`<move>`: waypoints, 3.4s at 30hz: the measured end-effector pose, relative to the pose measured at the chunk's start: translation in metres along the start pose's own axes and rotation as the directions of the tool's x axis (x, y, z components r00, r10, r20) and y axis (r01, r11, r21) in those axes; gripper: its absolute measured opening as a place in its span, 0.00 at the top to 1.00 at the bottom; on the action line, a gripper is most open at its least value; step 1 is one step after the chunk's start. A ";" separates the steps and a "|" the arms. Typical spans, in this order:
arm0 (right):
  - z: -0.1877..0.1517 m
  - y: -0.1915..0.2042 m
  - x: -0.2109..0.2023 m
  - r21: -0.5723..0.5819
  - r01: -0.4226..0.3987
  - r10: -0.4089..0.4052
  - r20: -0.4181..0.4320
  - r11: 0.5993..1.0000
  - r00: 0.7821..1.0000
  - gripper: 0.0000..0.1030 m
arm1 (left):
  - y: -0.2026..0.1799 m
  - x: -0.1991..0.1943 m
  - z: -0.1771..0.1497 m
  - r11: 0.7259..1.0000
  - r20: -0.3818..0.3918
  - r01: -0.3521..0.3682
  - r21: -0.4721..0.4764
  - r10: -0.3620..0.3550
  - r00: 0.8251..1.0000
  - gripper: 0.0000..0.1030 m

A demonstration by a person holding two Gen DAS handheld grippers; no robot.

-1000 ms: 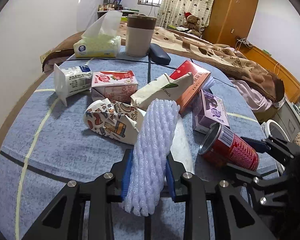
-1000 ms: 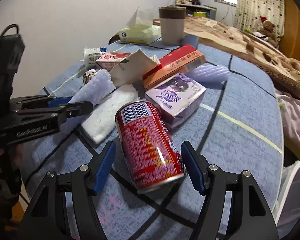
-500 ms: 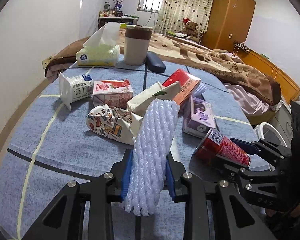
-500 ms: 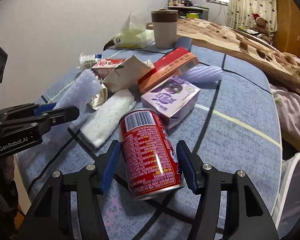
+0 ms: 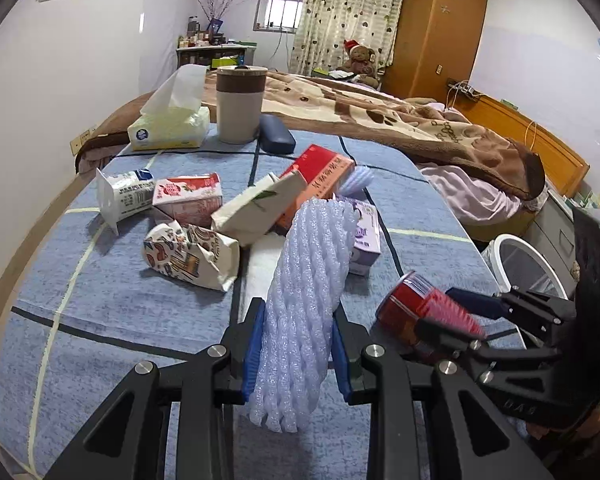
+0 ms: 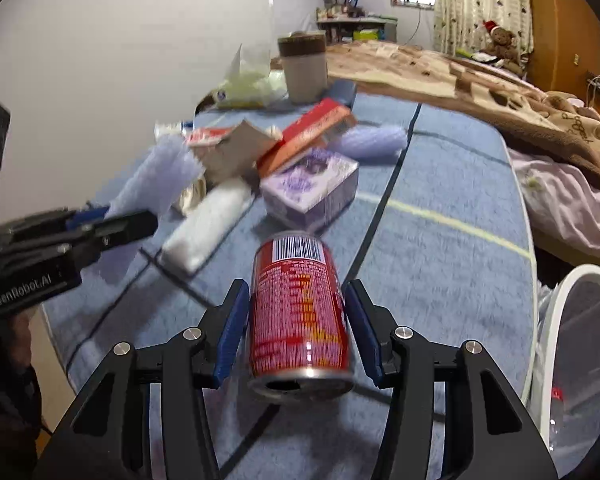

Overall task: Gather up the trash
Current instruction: 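Lift the foam sleeve and red can and carry both over the white mesh bin, then open the left gripper over the bin while the right gripper drops the can in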

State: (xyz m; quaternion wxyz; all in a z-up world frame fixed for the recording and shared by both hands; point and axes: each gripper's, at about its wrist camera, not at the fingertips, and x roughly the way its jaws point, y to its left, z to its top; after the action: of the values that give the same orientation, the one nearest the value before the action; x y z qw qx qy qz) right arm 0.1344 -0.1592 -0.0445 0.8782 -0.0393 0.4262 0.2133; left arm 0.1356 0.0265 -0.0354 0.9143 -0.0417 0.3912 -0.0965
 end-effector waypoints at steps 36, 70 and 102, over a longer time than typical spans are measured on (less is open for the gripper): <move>-0.001 -0.023 -0.046 0.108 0.040 -0.048 0.071 0.993 0.996 0.47 | -0.044 -0.013 0.007 0.997 0.029 0.031 0.074 -0.033 0.999 0.70; -0.072 -0.181 -0.142 0.492 0.327 -0.429 0.108 0.807 0.897 0.47 | -0.277 0.022 0.018 0.881 -0.043 0.324 0.343 -0.330 0.943 0.70; -0.083 -0.212 -0.134 0.533 0.412 -0.493 0.010 0.739 0.870 0.35 | -0.298 0.059 0.023 0.870 -0.109 0.381 0.313 -0.366 0.924 0.49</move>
State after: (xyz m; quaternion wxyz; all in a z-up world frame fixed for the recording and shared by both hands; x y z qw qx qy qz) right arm 0.0872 -0.4181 -0.0182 0.9106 0.1103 0.3776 -0.1265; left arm 0.1495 -0.2771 -0.0164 0.8631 0.0387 0.3751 -0.3360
